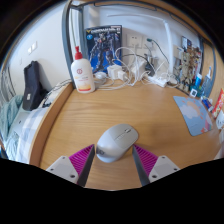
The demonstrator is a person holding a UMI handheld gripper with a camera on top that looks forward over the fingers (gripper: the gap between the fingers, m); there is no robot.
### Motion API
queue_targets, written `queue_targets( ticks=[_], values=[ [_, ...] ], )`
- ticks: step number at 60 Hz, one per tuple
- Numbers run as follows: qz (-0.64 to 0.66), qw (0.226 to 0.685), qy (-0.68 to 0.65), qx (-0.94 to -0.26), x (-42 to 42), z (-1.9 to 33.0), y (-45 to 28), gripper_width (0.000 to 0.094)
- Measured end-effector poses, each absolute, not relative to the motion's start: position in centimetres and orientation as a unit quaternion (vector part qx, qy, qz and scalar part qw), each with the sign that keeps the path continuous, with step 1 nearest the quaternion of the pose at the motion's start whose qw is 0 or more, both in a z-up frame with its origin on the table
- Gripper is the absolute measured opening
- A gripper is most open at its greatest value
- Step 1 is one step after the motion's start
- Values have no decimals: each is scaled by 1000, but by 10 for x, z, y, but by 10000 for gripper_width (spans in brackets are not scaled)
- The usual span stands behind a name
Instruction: Arrange mouse
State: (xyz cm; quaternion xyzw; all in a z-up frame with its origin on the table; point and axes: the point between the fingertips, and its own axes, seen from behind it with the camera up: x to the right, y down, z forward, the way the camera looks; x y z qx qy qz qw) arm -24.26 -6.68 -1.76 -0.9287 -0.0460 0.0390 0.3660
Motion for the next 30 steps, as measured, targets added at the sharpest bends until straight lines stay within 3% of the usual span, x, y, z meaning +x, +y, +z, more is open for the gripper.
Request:
queue_targets(
  ticks=[22, 30],
  values=[
    [29, 377, -57, -924, -281, -19, -10, 749],
    [29, 377, -66, -924, -291, -19, -7, 632]
  ],
)
